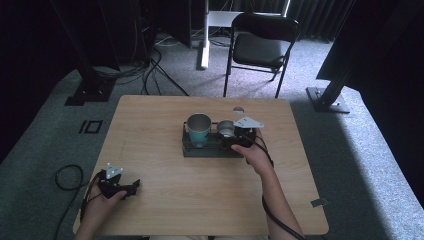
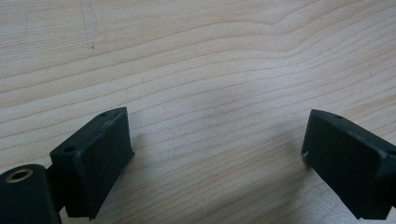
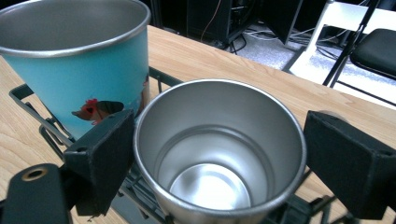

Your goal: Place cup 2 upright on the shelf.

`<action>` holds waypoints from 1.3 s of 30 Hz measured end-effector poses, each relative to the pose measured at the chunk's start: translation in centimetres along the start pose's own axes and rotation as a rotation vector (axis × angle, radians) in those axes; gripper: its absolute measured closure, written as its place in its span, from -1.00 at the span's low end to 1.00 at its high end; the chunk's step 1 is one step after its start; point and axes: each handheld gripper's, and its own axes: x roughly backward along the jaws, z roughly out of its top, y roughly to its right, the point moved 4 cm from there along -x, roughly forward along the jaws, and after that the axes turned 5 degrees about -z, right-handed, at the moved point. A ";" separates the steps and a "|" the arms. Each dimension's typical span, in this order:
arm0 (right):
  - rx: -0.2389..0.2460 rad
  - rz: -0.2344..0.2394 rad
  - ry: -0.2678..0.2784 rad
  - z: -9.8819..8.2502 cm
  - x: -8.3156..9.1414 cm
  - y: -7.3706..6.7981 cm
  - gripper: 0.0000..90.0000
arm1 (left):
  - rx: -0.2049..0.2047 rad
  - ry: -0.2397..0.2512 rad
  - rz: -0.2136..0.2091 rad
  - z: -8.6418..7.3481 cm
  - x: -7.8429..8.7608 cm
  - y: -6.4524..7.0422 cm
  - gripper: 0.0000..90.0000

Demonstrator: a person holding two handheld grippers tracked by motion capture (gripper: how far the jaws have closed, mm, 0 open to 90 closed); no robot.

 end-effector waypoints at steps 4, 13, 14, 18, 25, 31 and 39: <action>0.005 -0.001 0.004 -0.1 0.5 0.2 -0.76 | 0.000 0.000 0.000 0.0 0.0 0.0 -0.80; 0.004 -0.001 0.014 -0.5 1.6 0.6 -0.76 | 0.000 0.000 0.000 0.0 0.0 0.0 -0.80; 0.005 -0.002 0.016 -0.6 1.7 0.7 -0.76 | 0.000 0.000 0.000 0.0 0.0 0.0 -0.80; 0.001 -0.008 0.027 -0.8 2.4 0.9 -0.76 | 0.000 0.000 0.000 0.0 0.0 0.0 -0.80; -0.006 -0.016 0.034 -1.3 3.2 1.4 -0.76 | 0.000 -0.001 0.000 0.0 0.0 0.0 -0.80; -0.011 -0.025 0.036 -1.9 3.8 2.1 -0.76 | 0.000 -0.001 0.000 0.0 0.0 0.0 -0.80; -0.013 -0.039 0.024 -3.3 4.7 2.9 -0.76 | 0.000 0.000 0.000 0.0 0.0 0.0 -0.80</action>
